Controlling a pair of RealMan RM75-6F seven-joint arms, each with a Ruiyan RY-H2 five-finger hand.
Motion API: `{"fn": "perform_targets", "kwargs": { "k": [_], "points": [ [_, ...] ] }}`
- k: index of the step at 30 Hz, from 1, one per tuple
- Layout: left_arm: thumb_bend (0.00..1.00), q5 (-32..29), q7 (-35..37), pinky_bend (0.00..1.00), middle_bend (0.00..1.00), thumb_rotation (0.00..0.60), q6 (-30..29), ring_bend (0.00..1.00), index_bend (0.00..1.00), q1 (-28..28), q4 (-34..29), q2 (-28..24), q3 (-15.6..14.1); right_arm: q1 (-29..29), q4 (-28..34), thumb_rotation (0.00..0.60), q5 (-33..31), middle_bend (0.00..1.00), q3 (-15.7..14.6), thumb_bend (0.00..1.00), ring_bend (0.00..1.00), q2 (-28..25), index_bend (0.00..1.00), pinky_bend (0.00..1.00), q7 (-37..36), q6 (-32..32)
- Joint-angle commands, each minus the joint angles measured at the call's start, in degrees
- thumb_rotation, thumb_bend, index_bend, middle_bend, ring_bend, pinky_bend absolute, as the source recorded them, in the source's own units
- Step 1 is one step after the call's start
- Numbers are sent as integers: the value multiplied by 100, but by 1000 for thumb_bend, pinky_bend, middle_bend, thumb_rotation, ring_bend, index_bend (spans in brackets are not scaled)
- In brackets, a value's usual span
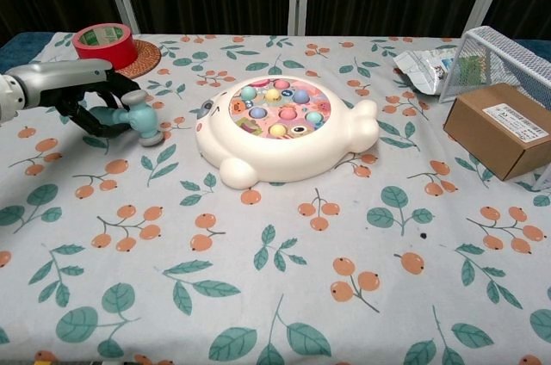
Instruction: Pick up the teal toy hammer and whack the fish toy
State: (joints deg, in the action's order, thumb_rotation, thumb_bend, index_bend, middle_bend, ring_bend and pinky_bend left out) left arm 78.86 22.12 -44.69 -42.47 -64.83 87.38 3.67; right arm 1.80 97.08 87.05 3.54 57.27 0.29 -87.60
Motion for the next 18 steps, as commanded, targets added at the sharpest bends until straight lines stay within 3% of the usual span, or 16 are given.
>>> {"fn": "perform_targets", "kwargs": {
  "k": [1,7,18],
  "points": [
    [364,-13,-18,284,378,600,-39,255,413,44,-49,-33,1,-2,-2,600,2,125,0,209,0,2,40,0,-3,-3],
    [340,-48,-58,283,378,600,-71,255,406,71,-92,-49,43,4,0,600,21,126,-1,208,0,4,40,0,-2,-1],
    [200,-76,-163,251,291,600,-139,156,279,138,-254,-185,74,-17,-3,600,30,125,-3,211,0,-7,40,0,-19,-35]
  ]
}}
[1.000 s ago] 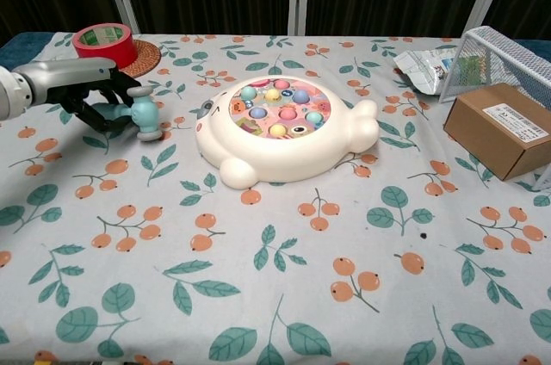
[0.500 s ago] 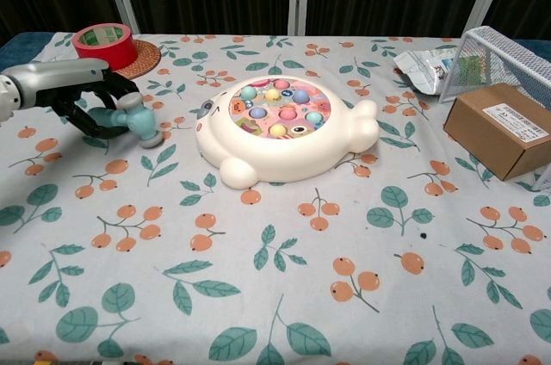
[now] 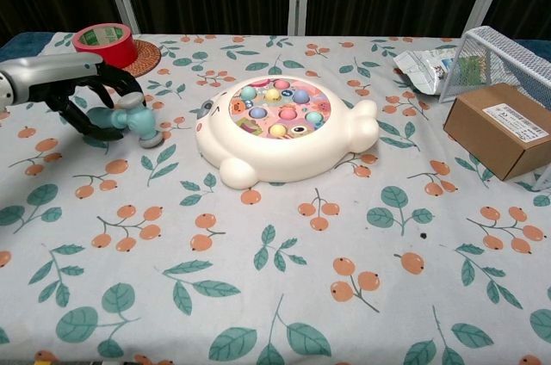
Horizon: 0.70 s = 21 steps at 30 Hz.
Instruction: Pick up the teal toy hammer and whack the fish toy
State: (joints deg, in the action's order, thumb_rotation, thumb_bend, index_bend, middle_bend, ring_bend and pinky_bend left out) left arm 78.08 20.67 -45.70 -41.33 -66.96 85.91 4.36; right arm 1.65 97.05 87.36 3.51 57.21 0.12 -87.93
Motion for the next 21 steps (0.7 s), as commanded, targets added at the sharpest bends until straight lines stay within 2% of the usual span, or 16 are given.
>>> {"fn": "perform_targets", "kwargs": {
  "k": [1,7,10,13,17,21],
  "points": [
    [194,9,-31,245,278,600,-76,145,267,39,-69,-65,9,-4,-1,600,-1,125,0,211,0,-1,40,0,-4,-6],
    [172,-58,-147,146,203,600,-820,88,186,350,-429,-493,229,10,-18,600,3,126,12,214,0,-50,40,0,-55,10],
    [171,-265,-409,133,202,600,-1422,87,205,680,-687,-855,404,73,-51,600,16,126,38,216,0,-117,40,0,-198,89],
    [171,-568,-998,134,210,600,-2017,87,238,1079,-943,-1221,506,180,-138,600,46,125,61,221,0,-167,40,0,-388,228],
    [169,-850,-1890,133,217,600,-2755,87,255,1693,-1478,-1711,400,358,-309,600,96,125,72,221,0,-201,40,0,-862,487],
    [163,-878,-2350,131,217,600,-3401,87,267,2234,-2054,-1970,213,471,-457,600,159,125,69,220,0,-156,40,0,-1154,610]
  ]
}}
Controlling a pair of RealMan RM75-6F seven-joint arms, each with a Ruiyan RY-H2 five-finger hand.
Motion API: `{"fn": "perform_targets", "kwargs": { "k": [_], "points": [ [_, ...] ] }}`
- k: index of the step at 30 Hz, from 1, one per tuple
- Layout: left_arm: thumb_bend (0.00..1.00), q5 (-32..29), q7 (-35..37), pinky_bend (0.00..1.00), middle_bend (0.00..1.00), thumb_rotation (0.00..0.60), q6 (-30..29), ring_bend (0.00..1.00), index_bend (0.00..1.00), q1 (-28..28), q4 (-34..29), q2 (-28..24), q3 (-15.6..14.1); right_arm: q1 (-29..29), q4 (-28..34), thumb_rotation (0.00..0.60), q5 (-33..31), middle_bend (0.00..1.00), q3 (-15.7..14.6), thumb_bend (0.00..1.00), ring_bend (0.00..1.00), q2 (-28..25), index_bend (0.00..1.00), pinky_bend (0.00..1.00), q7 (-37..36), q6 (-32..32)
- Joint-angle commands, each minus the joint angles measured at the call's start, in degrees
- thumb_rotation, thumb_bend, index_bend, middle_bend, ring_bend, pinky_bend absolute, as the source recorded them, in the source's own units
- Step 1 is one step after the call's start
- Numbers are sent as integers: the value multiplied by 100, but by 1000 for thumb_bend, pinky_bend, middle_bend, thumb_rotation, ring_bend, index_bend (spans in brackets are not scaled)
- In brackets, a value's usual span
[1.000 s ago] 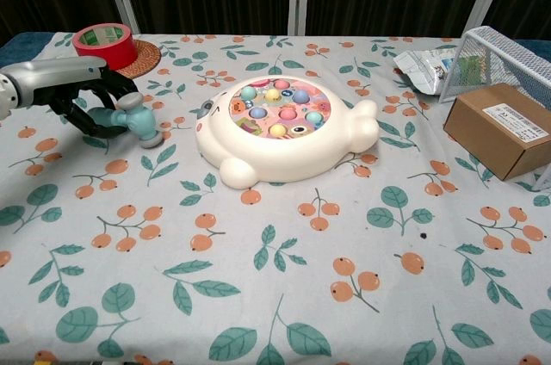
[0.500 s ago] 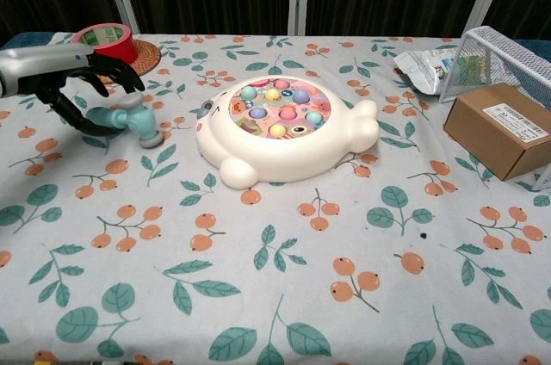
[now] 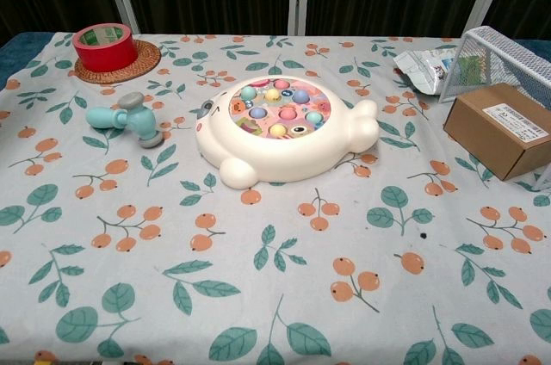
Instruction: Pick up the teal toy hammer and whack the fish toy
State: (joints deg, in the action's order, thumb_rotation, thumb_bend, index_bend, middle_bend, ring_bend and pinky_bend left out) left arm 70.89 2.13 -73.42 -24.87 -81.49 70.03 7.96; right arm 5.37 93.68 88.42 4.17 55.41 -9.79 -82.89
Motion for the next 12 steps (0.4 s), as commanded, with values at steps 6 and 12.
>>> {"fn": "perform_targets", "kwargs": {
  "k": [6,12],
  "points": [
    [159,221,-813,128,217,600,-1506,87,267,1303,-1306,-497,-517,99,-151,600,141,126,-23,219,0,102,40,0,-148,4],
    [158,566,-1066,111,217,600,-1821,87,267,1629,-1663,-502,-724,-9,-64,600,109,126,-79,219,0,175,40,0,-13,-132]
  ]
}}
